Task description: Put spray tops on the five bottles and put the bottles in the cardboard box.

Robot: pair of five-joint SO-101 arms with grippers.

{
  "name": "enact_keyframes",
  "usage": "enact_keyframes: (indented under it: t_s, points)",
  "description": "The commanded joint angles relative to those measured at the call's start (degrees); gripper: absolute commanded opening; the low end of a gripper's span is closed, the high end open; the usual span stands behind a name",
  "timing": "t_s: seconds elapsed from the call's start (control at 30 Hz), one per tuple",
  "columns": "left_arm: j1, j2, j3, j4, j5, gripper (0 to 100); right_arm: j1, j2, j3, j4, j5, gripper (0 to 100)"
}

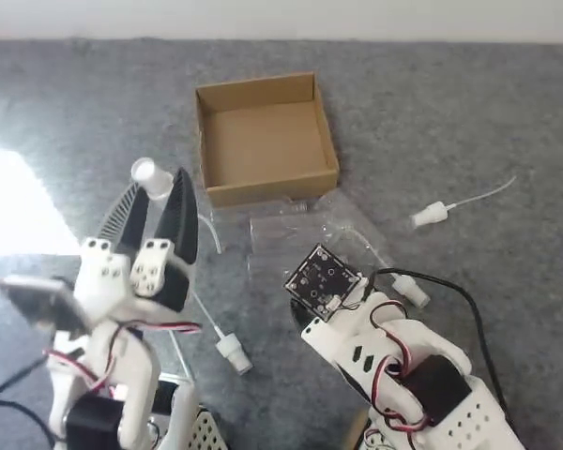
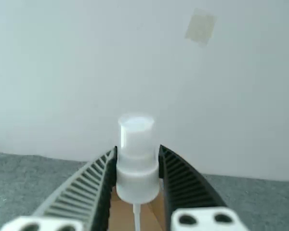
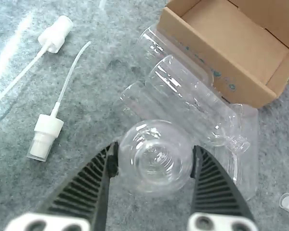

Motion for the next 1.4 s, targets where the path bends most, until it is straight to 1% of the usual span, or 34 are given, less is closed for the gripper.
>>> enact_keyframes:
  t_s: [0.0,0.1,0.2,0.37,0.47,0.73,0.9,1.17,1.37]
  points:
    - [1.3,-7.0,3.5,-2.5,1.2,5,-0.6,-0.7,-0.5,-0.7,-0.6,12.5]
    - [3.3,-6.1,3.8,-2.3,1.7,5,-0.7,-0.7,-0.5,-1.8,-3.1,12.5]
    - [3.0,-6.3,3.7,-2.2,1.5,5,-0.7,-0.7,-0.5,-1.9,-3.6,12.5]
    - [-3.0,-6.3,3.6,-2.3,1.6,5,-0.9,-0.6,0.2,-2.0,-3.5,12.5]
    - [-5.0,-6.3,3.9,-2.1,1.6,5,-2.3,0.5,0.3,-2.0,-3.3,12.5]
    - [-12.7,-6.3,3.9,-2.1,1.6,5,-2.8,14.9,-4.7,-2.2,-3.5,12.7]
    - [-16.0,-6.3,4.1,-0.9,1.6,5,-2.8,18.9,-5.2,-3.2,-3.5,12.6]
    - [-16.5,-6.3,5.4,-1.2,1.6,5,-2.8,21.8,-1.8,-10.7,-3.5,12.5]
    - [-16.4,-6.3,5.5,-1.1,1.6,5,-2.8,21.9,0.0,-13.8,-3.6,12.5]
